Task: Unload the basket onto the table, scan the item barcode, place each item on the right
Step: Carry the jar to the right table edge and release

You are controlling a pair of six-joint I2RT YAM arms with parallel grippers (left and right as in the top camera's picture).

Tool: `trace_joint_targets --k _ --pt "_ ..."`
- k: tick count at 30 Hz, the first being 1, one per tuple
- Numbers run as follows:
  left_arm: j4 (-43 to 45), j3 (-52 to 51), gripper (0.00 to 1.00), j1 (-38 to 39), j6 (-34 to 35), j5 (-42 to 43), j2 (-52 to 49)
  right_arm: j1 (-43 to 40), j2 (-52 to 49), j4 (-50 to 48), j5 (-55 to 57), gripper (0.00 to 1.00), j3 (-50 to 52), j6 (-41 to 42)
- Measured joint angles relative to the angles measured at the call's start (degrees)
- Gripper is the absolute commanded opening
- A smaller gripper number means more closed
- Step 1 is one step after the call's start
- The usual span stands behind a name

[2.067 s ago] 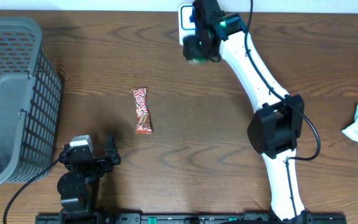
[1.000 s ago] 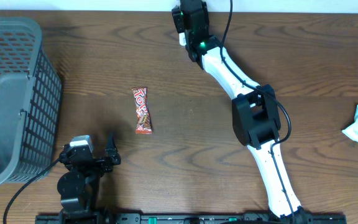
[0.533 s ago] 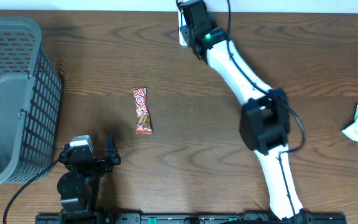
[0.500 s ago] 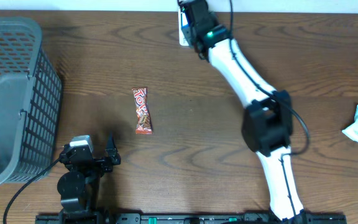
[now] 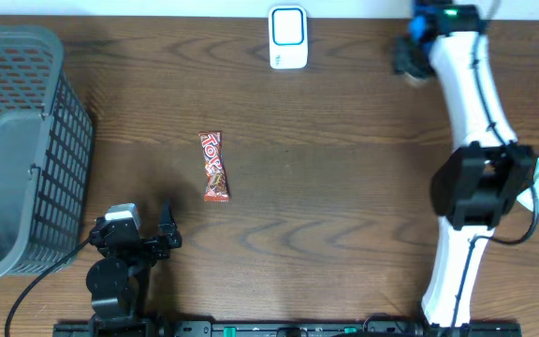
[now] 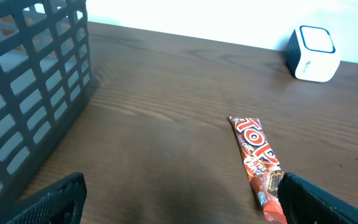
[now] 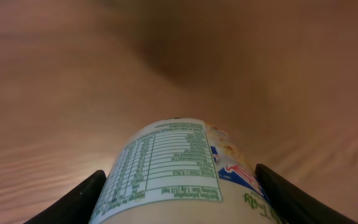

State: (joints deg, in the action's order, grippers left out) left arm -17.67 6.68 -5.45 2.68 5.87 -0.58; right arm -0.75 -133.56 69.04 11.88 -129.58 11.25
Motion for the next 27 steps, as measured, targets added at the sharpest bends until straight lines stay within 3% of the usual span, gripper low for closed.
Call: trace_joint_targets --k 10,18,25,27 --pt "0.00 0.00 0.98 0.00 0.00 0.00 0.00 -14.32 -5.31 5.38 -7.23 0.72 0.37 1.99" --pt "0.00 0.00 0.98 0.00 0.00 0.00 0.00 -24.06 -10.19 5.92 -8.96 0.67 0.33 1.97" --pt "0.00 0.00 0.98 0.00 0.00 0.00 0.00 -30.99 -10.34 5.66 -7.30 0.69 0.24 0.22" --pt "0.02 0.00 0.98 0.00 0.00 0.00 0.00 -33.18 -10.40 5.64 -6.78 0.74 0.04 0.02"
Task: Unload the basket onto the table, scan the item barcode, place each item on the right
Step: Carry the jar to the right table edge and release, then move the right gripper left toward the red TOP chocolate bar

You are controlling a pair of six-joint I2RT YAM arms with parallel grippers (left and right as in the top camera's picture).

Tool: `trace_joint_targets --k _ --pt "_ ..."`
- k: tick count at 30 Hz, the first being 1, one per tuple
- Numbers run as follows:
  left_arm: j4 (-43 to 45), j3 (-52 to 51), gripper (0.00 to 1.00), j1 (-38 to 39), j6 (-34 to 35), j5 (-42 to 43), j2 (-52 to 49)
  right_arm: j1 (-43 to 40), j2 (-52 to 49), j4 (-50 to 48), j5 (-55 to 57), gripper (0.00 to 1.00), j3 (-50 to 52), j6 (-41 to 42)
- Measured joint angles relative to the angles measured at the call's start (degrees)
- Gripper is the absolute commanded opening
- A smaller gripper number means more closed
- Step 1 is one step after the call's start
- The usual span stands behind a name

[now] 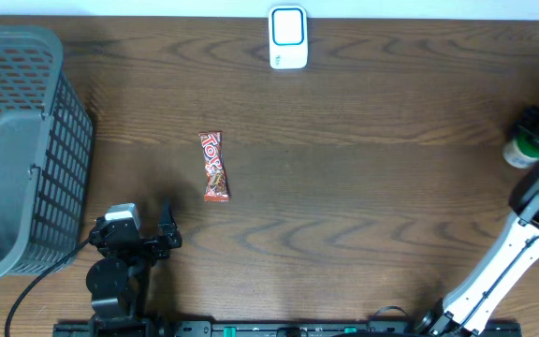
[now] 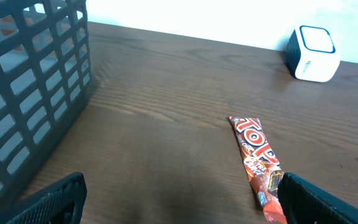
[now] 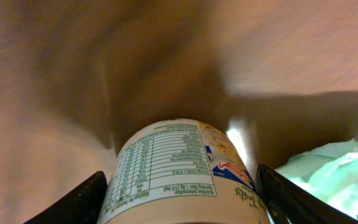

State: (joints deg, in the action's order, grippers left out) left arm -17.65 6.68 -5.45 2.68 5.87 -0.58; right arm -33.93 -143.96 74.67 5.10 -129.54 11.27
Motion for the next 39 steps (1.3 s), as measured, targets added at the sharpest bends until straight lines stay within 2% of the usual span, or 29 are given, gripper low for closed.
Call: trace_joint_targets --k 1,2,3,10,19,24,30,39 --pt "-0.02 0.00 0.98 0.00 0.00 0.00 0.00 -1.20 -0.02 -0.09 0.33 0.81 -0.13 -0.13" --pt "-0.02 0.00 0.98 0.00 0.00 0.00 0.00 -2.51 -0.04 -0.04 0.55 0.93 -0.28 -0.15" --pt "-0.02 0.00 0.98 0.00 0.00 0.00 0.00 -3.69 -0.04 0.20 0.50 0.99 -0.55 -0.37" --pt "-0.02 0.00 0.98 0.00 0.00 0.00 0.00 -8.76 -0.44 3.56 -7.72 0.99 -8.15 -0.81" --pt "-0.02 0.00 0.98 0.00 0.00 0.00 0.00 -3.78 0.15 12.17 -18.86 0.99 -27.74 -0.85" --pt "-0.02 0.00 0.98 0.00 0.00 0.00 0.00 5.79 1.60 17.84 -25.70 0.99 -30.38 -0.81" --pt "-0.02 0.00 0.98 0.00 0.02 0.00 0.00 24.30 1.64 20.41 -27.61 0.99 -28.61 -0.81" --pt "-0.02 0.00 0.98 0.00 0.00 0.00 0.00 54.31 1.64 18.86 -8.55 0.99 -27.65 -1.36"
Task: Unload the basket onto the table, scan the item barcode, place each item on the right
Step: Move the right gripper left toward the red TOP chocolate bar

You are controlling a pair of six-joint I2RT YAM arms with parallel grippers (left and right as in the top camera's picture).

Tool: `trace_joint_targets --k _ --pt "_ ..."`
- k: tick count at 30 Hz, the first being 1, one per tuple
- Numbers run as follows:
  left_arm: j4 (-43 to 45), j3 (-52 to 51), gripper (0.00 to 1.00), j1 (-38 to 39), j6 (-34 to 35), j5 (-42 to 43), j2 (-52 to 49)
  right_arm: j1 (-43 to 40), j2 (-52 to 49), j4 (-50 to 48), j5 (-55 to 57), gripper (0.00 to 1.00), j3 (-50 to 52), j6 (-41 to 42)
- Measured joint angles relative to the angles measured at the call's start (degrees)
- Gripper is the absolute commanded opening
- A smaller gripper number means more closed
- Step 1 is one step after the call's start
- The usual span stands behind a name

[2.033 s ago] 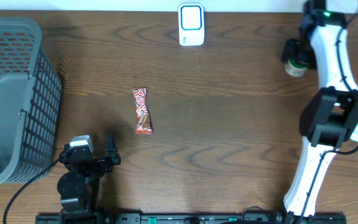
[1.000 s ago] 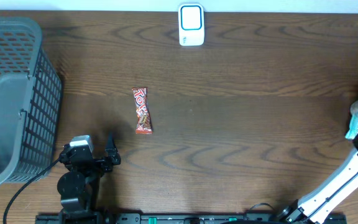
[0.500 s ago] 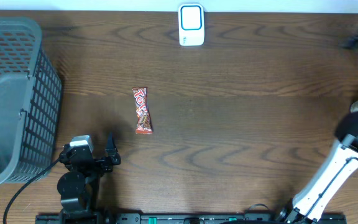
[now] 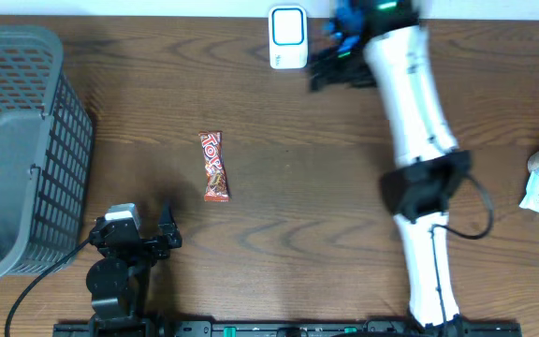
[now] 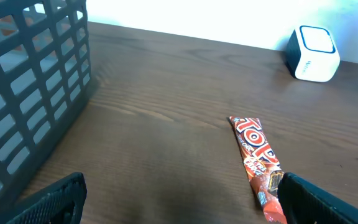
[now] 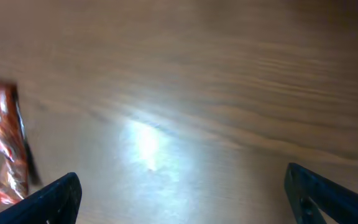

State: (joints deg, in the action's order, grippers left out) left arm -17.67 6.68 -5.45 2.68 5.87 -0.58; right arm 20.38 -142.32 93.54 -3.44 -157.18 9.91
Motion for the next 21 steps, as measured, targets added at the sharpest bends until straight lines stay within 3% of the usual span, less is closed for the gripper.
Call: trace_joint_targets --k 6,9,11,14,21 --pt "0.00 0.00 0.98 0.00 0.00 0.00 0.00 10.86 0.00 -1.97 8.46 0.99 4.94 -3.45" --pt "0.00 0.00 0.98 0.00 0.00 0.00 0.00 12.74 0.00 -3.63 10.25 0.99 8.68 -4.83" --pt "0.00 0.00 0.98 0.00 0.00 0.00 0.00 13.64 0.00 -5.66 11.26 0.89 12.52 -6.14" --pt "0.00 0.00 0.98 0.00 0.00 0.00 0.00 14.56 0.00 -6.69 12.11 0.85 17.22 -7.19" --pt "0.00 0.00 0.98 0.00 0.00 0.00 0.00 19.23 -0.02 -8.59 15.54 0.87 23.47 -7.82"
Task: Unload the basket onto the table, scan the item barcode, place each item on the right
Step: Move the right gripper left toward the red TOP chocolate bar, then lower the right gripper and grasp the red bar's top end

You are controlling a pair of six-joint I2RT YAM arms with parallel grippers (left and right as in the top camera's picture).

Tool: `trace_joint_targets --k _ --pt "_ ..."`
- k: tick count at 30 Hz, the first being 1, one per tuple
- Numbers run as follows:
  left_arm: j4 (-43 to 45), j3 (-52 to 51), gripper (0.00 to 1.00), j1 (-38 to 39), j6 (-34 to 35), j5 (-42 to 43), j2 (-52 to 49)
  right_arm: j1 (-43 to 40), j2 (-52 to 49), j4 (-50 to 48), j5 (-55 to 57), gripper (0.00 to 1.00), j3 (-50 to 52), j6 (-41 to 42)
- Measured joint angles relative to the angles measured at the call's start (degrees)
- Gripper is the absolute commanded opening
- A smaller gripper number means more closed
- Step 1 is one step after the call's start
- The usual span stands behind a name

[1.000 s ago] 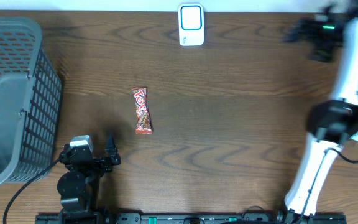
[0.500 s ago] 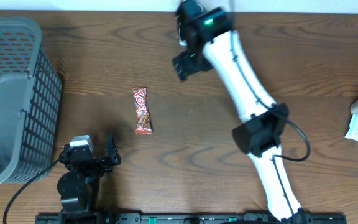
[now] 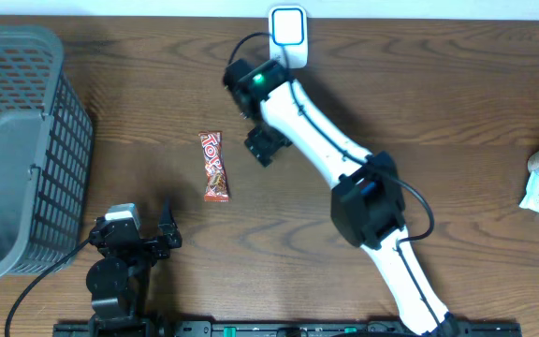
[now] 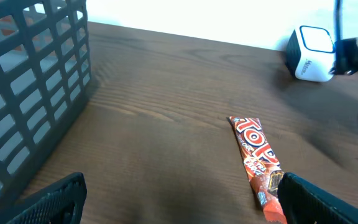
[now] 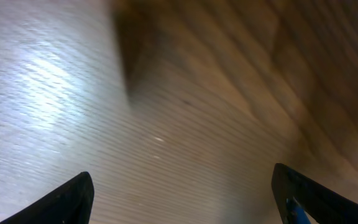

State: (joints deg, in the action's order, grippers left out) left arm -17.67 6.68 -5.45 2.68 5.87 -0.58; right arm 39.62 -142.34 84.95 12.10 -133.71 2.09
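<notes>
A red candy bar [image 3: 214,167] lies flat on the wooden table, left of centre. It also shows in the left wrist view as the candy bar [image 4: 257,155], near the right fingertip. The white scanner [image 3: 288,36] stands at the table's back edge, and the scanner [image 4: 312,53] is also in the left wrist view. My right gripper [image 3: 268,145] hangs a short way right of the bar, and the right gripper [image 5: 185,186] is open over bare, blurred wood. My left gripper [image 4: 182,199] is open and empty at the front left.
A dark mesh basket [image 3: 17,140] fills the left side. At the right edge are a green-capped bottle and a white packet. The right arm [image 3: 326,159] stretches diagonally across the table's middle.
My right gripper was beside the scanner at the back and is now lower and further left, close to the right of the candy bar. The left arm, bar and bottle have not moved.
My right gripper was shut on the bottle at the back right, then held it at the table's right edge by the packet. Later the bottle stood there alone and the gripper was open near the scanner. Now it is beside the candy bar.
</notes>
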Motion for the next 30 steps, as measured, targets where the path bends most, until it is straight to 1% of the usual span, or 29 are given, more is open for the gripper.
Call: trace_joint_targets --k 6,9,15,20,22,24,30 --pt "0.04 0.00 0.98 0.00 -0.02 -0.04 0.00 3.43 0.00 -0.55 1.29 0.88 0.39 -0.22" --pt "0.33 0.00 0.98 0.00 -0.28 -1.03 0.00 3.34 0.00 -0.46 1.60 0.92 0.39 -0.26" --pt "0.46 0.13 0.98 0.00 -0.83 -1.05 0.00 2.89 0.00 -0.74 1.95 0.93 0.39 -0.24" --pt "-1.77 4.59 0.98 0.00 -1.05 -0.87 -0.02 2.89 0.00 -1.75 1.88 0.96 0.39 -0.24" --pt "-4.20 8.00 0.98 0.00 -1.05 -2.36 0.00 2.91 0.00 -2.32 1.62 0.99 0.42 -0.52" --pt "-7.21 11.37 0.98 0.00 -1.05 -5.03 0.00 3.02 0.00 -2.82 0.96 0.99 0.39 -1.97" --pt "-12.72 13.62 0.98 0.00 -1.07 -12.87 0.00 4.22 0.00 -4.13 -0.28 0.99 0.42 -4.92"
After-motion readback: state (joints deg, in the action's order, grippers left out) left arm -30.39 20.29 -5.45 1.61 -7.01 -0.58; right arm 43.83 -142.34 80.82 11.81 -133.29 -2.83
